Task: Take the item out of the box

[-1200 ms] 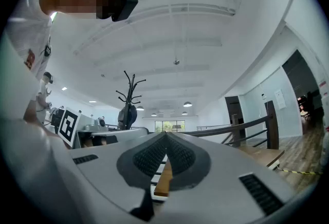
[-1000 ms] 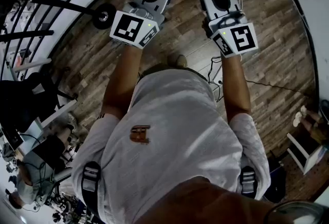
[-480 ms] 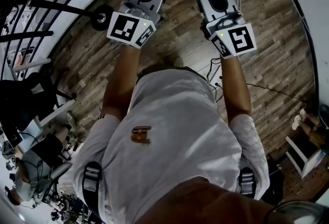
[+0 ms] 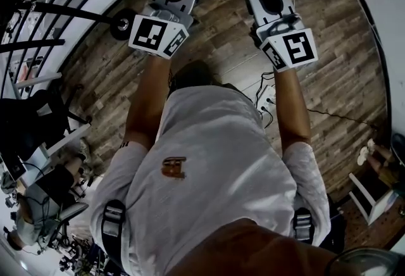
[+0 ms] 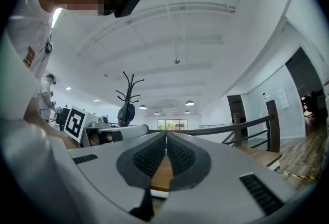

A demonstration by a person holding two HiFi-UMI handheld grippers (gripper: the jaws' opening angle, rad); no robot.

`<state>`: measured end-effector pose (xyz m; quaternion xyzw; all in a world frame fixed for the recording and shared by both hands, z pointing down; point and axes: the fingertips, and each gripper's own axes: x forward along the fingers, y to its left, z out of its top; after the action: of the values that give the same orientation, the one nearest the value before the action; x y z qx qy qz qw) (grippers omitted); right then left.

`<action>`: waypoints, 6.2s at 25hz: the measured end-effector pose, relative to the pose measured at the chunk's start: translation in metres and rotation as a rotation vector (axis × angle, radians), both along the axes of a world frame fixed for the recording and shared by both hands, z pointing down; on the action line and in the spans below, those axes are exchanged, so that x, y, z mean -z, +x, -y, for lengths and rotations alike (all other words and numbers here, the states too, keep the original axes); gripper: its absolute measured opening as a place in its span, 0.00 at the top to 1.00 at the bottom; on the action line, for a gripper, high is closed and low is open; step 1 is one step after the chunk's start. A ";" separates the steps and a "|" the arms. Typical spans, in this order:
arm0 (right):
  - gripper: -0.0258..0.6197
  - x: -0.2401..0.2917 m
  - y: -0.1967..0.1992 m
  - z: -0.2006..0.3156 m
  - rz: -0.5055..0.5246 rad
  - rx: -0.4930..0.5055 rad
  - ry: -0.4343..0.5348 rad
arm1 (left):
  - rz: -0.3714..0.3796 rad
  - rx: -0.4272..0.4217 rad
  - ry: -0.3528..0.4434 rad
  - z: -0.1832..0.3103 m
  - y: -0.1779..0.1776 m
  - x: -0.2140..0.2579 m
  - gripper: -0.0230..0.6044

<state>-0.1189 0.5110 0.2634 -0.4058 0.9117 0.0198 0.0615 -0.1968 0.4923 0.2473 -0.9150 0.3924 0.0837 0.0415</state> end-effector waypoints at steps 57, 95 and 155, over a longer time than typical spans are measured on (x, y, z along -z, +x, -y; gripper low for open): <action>0.91 -0.058 0.115 0.659 -0.068 -0.021 -0.128 | 0.304 -0.068 -0.039 0.700 0.126 -0.088 0.93; 0.91 -0.147 0.227 0.911 -0.135 0.127 -0.271 | 0.996 -0.288 -0.497 0.937 0.242 -0.286 0.65; 0.91 -0.126 0.213 0.882 -0.136 0.111 -0.257 | 0.718 -0.134 -0.556 0.900 0.223 -0.241 0.62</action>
<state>0.0943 -0.3710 0.3893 -0.3571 0.9298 -0.0732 -0.0518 0.0261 -0.4077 0.4879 -0.8859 0.3005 -0.3447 -0.0776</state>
